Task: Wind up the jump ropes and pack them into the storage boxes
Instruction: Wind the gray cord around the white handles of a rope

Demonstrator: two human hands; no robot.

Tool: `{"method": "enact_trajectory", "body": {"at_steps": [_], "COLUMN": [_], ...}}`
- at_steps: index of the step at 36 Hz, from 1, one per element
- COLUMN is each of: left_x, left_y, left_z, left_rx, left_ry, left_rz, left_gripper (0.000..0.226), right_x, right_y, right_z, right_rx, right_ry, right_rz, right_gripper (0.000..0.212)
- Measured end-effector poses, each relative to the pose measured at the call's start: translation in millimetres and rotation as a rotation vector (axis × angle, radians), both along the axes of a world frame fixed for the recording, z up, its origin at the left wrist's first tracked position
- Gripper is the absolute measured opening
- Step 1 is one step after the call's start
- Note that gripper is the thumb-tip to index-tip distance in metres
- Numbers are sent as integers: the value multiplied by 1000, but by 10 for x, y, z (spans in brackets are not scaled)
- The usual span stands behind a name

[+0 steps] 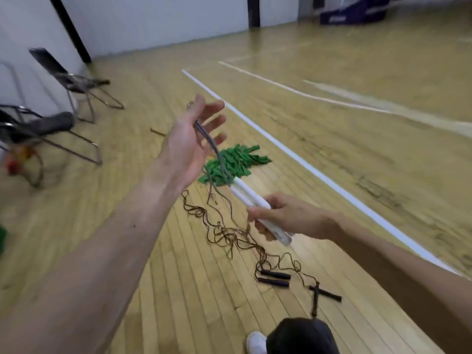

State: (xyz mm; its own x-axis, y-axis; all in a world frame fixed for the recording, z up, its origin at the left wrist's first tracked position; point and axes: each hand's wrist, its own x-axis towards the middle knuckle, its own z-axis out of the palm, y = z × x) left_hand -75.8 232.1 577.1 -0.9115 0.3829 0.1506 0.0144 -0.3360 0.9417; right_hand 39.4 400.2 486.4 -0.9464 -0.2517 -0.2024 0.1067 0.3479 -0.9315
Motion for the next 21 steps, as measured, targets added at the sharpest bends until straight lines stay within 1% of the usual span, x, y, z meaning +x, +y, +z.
{"method": "enact_trajectory", "body": {"at_steps": [3,5,6,7,9,11,12,13,15,16,18,19,21], "left_x": [457,737,873,1030,1231,1429,1527,1606,1818,1935,2095,2148,2223], "left_y": [-339,-550,-652,-763,-927,-1091,-1156,-1200,-1313,-1357,-1436,-1462,-1502], "left_z": [496,741,834,927,1007,1022,1016,975,927,896,811,767,698], "left_rx": [-167,-242,-268,-305,-389,-426,-424,-423,-414,-411,-477,-510,-531], "left_ry": [205,266,271,272,275,248,225,193,106,45,13,34,112], "left_rz": [110,167,177,185,189,206,205,197,162,135,137,191,390], "left_gripper": [27,24,28,36,58,75,79,76,63,64,76,75,62], "right_x": [314,517,612,736,905,1064,1137,1182,1305,1366,1453,1493,1578], "right_y": [-275,-463,-556,-668,-837,-996,-1060,-1108,-1203,-1240,-1296,-1318,-1355], "right_z": [538,850,996,1155,1391,1575,1653,1689,1805,1856,1937,1966,2016], "right_rx": [-7,-15,-28,-30,-34,-28,-23,-31,-53,-72,-110,-120,-128], "right_ry": [50,99,121,142,162,168,170,168,170,164,146,132,103], "right_rz": [70,109,131,152,184,217,228,237,252,247,220,209,200], "right_gripper": [50,47,46,44,42,41,40,36,29,29,29,30,31]}}
